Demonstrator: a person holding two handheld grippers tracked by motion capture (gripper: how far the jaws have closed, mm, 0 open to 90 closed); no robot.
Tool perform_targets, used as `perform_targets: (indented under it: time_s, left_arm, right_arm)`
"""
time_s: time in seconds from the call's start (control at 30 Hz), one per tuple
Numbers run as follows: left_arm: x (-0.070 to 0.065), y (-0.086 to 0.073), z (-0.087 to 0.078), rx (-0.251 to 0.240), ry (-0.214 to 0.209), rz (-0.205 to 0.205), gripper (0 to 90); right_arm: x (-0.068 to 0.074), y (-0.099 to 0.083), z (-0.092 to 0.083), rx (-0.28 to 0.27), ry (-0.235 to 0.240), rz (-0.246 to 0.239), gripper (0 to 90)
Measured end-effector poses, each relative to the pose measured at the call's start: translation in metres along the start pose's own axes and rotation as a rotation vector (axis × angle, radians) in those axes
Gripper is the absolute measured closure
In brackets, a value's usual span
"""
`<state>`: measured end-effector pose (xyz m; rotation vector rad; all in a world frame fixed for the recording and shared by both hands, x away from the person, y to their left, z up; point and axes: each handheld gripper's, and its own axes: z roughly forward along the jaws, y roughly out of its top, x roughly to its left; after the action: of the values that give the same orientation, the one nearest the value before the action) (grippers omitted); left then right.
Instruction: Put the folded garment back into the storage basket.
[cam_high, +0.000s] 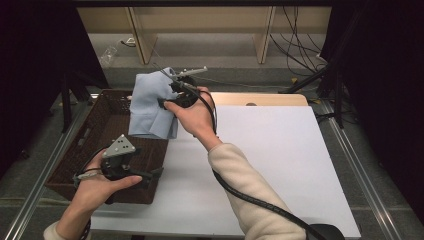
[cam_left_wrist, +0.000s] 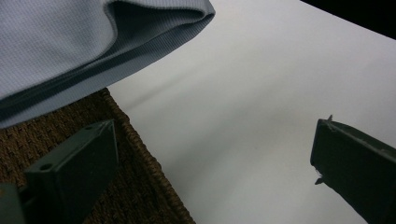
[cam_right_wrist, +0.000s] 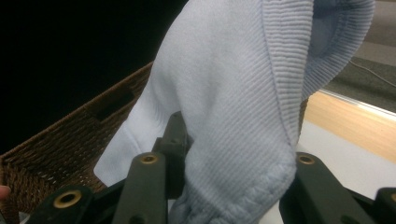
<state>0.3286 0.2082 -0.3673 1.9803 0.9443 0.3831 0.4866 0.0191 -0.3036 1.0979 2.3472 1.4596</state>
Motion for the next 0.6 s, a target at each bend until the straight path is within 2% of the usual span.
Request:
perform_targets:
  time_s: [0.6]
  left_arm:
    - [-0.0001, 0.0001, -0.0001, -0.002, 0.0, 0.001, 0.4]
  right_arm:
    - [0.0042, 0.0003, 0.0064, 0.011, 0.005, -0.002, 63.9]
